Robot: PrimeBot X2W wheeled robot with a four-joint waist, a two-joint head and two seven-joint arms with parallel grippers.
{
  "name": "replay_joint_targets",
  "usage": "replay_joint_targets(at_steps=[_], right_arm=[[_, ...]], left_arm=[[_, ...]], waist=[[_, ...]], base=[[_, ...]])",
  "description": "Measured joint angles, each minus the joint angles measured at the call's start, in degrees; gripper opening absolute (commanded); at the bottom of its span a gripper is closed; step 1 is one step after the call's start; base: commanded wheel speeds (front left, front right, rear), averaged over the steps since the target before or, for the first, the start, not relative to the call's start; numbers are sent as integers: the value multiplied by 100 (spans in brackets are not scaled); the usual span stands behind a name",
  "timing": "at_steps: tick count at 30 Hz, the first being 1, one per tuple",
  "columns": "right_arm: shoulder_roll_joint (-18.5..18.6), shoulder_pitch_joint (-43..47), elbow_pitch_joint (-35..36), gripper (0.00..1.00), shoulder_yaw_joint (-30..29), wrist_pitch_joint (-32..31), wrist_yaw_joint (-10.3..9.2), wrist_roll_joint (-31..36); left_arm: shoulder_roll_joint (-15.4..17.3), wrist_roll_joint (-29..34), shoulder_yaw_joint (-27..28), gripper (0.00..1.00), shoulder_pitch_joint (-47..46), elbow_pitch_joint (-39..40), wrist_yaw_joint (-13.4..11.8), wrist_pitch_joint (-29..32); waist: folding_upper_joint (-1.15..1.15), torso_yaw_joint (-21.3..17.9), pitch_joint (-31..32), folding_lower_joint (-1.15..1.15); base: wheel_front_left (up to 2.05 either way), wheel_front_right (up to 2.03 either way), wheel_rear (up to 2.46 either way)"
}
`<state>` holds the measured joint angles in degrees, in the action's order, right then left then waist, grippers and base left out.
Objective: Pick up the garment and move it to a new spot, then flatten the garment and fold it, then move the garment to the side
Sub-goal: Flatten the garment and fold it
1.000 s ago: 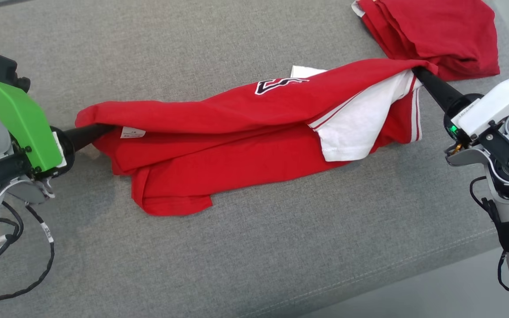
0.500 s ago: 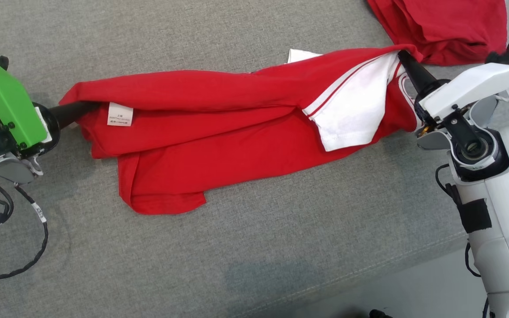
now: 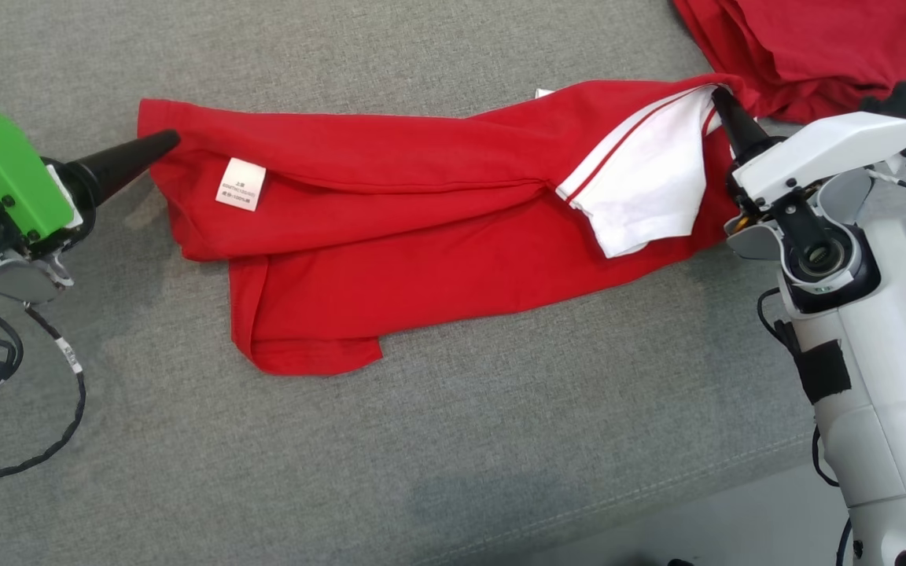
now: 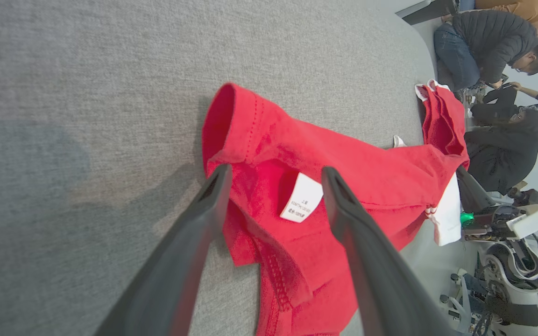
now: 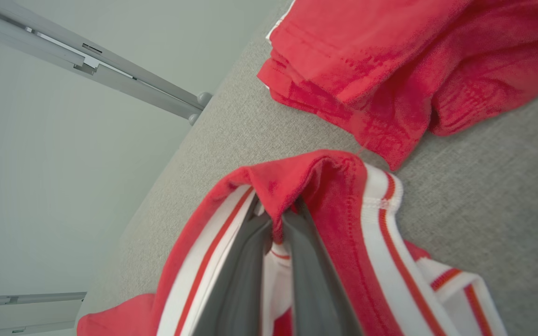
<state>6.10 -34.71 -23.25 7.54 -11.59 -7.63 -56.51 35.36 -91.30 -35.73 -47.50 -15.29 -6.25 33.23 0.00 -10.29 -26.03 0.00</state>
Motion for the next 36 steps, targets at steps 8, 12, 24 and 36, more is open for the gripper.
replay_joint_targets(at_steps=[8, 12, 24, 36], right_arm=[[-52, 8, -111, 0, -11, 141, 0, -13], [-46, 28, -163, 0, -22, 204, 8, -20], [-22, 136, -282, 100, 116, 356, 182, 109], [31, 515, -154, 100, 335, 602, 528, 270]], left_arm=[[466, 1645, -670, 100, 253, 587, 734, -739], [509, 2558, -911, 100, 320, 753, 851, -1326], [126, 3066, -878, 100, 641, 563, 766, -2530], [-52, 3373, -973, 100, 822, 69, 569, -3110]], waist=[[0, 75, 109, 0], [0, 165, 131, 0], [0, 273, 276, 0], [0, 63, 378, 0]], base=[[0, 0, 0], [0, 0, 0], [0, 0, 0], [0, 0, 0]])
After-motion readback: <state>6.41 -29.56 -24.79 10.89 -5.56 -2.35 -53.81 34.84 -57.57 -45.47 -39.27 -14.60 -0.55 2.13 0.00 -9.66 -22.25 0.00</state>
